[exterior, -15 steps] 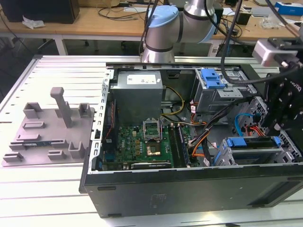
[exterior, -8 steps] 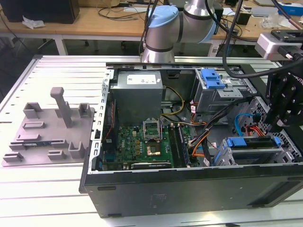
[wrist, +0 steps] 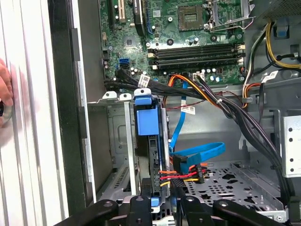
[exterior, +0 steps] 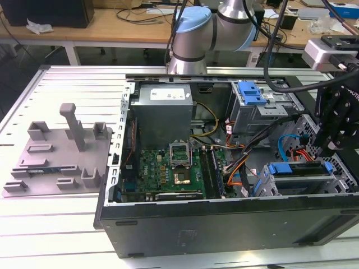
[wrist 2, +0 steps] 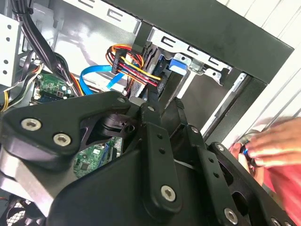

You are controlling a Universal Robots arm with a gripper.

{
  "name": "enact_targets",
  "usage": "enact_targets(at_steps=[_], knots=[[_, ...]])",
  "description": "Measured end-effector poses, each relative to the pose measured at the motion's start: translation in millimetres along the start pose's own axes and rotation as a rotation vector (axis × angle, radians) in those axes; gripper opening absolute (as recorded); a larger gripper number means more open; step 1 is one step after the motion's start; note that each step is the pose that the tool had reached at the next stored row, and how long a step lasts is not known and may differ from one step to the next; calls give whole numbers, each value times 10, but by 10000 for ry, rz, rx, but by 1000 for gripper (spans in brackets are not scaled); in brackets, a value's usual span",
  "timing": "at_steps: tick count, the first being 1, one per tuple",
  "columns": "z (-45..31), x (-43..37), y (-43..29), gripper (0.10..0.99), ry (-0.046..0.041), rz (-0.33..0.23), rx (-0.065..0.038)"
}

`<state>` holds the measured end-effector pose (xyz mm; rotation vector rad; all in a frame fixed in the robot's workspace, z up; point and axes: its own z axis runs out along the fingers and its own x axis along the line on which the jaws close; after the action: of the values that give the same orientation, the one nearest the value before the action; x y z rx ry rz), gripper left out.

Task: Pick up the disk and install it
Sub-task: 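Insert the second disk wire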

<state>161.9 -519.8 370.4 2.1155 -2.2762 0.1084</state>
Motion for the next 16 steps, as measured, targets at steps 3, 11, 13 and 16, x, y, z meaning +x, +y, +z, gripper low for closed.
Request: enact_targets(at_steps=[3, 11, 13, 16], knots=[[0, -10, 1, 306, 17, -1, 2], [-199, -334, 38, 306, 1014, -19, 117], [-245, -333, 58, 306, 1014, -16, 143], [-249, -326, 184, 306, 1028, -5, 231]])
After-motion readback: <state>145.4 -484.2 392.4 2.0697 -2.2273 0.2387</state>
